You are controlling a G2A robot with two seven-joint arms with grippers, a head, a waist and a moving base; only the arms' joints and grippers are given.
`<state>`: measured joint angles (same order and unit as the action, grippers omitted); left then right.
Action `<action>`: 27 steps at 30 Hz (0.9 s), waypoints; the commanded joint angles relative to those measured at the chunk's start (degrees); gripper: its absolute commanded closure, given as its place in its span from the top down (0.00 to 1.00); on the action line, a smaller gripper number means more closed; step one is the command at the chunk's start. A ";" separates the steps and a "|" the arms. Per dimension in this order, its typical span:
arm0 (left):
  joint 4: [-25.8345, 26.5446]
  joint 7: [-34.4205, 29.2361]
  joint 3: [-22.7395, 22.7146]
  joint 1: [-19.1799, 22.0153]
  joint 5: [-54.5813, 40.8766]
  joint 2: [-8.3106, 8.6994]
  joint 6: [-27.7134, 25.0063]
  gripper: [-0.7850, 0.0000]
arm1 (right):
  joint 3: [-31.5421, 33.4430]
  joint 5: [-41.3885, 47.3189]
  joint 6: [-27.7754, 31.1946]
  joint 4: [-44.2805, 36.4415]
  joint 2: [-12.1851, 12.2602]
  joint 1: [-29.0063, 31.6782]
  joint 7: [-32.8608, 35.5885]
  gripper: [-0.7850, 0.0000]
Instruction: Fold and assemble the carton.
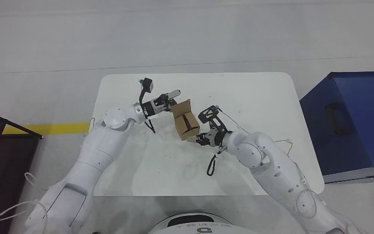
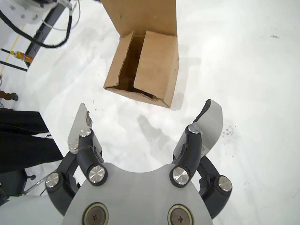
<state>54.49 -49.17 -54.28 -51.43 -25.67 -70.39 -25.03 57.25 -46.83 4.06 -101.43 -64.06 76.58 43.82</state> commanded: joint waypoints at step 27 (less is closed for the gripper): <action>-2.67 -13.97 6.42 5.92 2.43 -2.88 3.84 1.00 | 1.58 3.83 4.83 3.03 -0.70 0.05 -4.35 1.00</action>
<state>51.99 -63.05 -47.98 -45.50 -23.10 -73.18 -21.01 58.19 -43.50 9.11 -98.07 -64.81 76.42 40.27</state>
